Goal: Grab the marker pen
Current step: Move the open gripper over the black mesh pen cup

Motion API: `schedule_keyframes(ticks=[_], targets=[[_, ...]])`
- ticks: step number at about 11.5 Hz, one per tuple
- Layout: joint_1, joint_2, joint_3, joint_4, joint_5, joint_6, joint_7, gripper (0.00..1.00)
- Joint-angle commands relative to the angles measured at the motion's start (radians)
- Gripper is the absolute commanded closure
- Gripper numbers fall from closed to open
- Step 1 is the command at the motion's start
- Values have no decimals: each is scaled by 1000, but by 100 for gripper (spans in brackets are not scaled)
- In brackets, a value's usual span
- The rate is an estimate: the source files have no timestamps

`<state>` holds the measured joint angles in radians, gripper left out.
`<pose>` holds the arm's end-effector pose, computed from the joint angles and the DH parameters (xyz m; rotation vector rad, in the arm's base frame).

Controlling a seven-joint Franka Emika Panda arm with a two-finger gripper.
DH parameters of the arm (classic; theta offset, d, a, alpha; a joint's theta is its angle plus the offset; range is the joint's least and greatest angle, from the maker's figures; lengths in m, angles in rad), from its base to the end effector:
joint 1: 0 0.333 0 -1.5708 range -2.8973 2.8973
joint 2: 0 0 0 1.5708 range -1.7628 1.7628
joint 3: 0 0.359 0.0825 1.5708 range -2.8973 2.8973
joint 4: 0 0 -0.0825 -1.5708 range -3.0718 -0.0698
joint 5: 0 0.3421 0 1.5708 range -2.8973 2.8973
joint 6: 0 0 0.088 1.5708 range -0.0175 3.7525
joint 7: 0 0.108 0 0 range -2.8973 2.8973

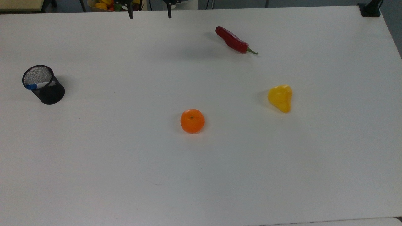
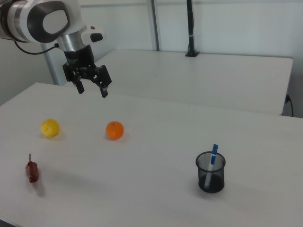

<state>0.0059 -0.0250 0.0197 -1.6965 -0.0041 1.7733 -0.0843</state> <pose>0.5205 0.0131 0.6431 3.1252 0.1729 0.1592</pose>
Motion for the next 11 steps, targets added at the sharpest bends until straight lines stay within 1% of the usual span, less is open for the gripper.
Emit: schedule_keyframes(ticks=[1, 6, 8, 11], targets=[[17, -18, -18, -17, 35, 9, -11, 0], [16, -16, -18, -15, 81, 9, 1, 0], [16, -16, -18, -15, 84, 11, 41, 0], [14, -18, -21, -17, 89, 15, 37, 0]])
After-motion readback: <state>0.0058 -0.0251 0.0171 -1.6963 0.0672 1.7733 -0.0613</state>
